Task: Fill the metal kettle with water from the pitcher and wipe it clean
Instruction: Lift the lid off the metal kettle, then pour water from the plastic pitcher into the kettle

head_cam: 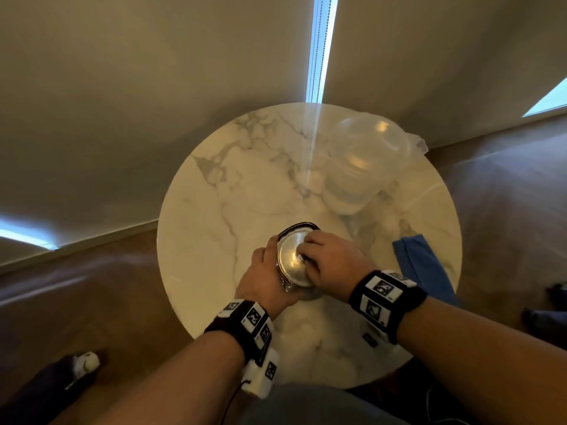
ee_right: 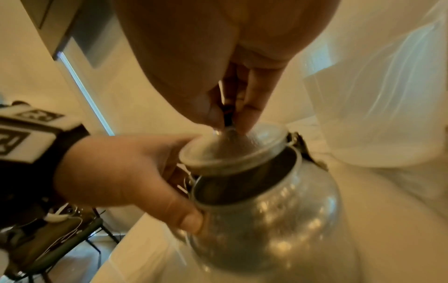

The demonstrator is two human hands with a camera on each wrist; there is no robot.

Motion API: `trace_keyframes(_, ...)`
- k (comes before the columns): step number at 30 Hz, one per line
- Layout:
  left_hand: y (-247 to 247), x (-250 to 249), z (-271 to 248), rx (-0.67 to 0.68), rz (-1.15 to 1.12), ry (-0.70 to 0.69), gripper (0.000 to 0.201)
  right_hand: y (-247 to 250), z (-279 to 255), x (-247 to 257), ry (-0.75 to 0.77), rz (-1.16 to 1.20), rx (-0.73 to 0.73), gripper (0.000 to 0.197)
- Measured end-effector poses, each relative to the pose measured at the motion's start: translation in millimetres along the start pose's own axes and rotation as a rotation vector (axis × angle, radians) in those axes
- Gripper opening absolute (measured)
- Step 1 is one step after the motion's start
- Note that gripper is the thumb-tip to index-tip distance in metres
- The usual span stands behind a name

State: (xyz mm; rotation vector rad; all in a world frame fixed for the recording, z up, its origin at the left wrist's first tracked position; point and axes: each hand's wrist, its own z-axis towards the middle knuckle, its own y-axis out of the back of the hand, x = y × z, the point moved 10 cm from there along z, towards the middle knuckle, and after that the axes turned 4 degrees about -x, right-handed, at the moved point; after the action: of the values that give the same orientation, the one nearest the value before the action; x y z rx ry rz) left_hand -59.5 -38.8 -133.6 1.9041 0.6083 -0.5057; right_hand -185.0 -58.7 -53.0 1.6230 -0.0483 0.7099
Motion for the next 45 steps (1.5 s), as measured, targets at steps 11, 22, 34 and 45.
trace_keyframes(11,6,7,-1,-0.086,0.029,0.038,0.132,-9,-103,-103,-0.359,0.011,0.166,0.014)
trace_keyframes(22,10,6,-5,-0.138,0.053,0.096,0.132,-85,-109,-120,-0.326,-0.088,0.391,0.025)
trace_keyframes(34,9,-6,-17,-0.156,0.114,0.081,0.104,197,-11,-125,-0.296,0.189,-0.391,0.024)
trace_keyframes(45,18,-29,-38,-0.295,0.142,0.041,0.089,167,49,-217,-0.544,0.072,-0.050,0.079)
